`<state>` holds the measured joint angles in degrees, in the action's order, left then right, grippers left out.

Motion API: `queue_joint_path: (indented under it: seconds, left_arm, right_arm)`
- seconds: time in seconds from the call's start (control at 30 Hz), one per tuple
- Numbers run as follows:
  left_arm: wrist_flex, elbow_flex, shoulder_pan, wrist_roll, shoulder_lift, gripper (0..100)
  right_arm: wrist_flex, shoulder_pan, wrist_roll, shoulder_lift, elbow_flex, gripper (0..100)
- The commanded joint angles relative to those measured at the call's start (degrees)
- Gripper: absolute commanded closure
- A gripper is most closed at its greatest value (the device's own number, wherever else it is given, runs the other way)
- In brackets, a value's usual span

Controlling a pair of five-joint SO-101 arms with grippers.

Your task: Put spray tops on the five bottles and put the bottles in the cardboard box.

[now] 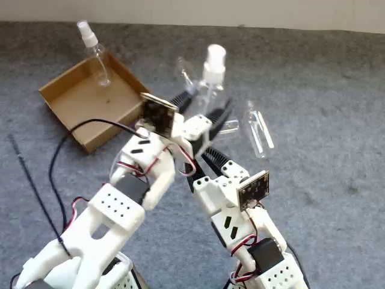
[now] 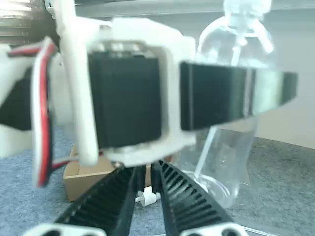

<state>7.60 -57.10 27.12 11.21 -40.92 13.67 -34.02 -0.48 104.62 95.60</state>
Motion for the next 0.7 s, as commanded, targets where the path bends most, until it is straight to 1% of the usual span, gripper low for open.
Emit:
queue_joint_path:
  seconds: [0.0, 0.13, 0.2, 0.33, 0.47, 0.67]
  left_arm:
    - [1.8, 3.8, 4.4, 0.6, 0.0, 91]
    - [1.4, 3.8, 5.3, 0.6, -0.3, 91]
    - [-0.8, 3.8, 5.3, 0.6, -2.7, 91]
    - [-10.4, 3.8, 5.3, 0.8, -10.3, 91]
    - [-17.7, 3.3, 5.2, 0.7, -15.4, 91]
    - [-19.1, -1.6, 4.8, 0.7, -21.9, 91]
  right_arm:
    - [-1.5, -0.6, -0.3, 0.7, 10.2, 98.3]
    - [-1.5, -0.5, -0.3, 0.7, 10.2, 98.3]
    - [-1.5, -0.5, -0.3, 0.6, 10.2, 98.3]
    - [-1.5, -0.5, -0.3, 0.7, 10.2, 98.3]
    - [-1.5, -0.5, -0.3, 0.7, 10.2, 98.3]
    - [-1.5, -0.5, -0.3, 0.6, 10.2, 98.3]
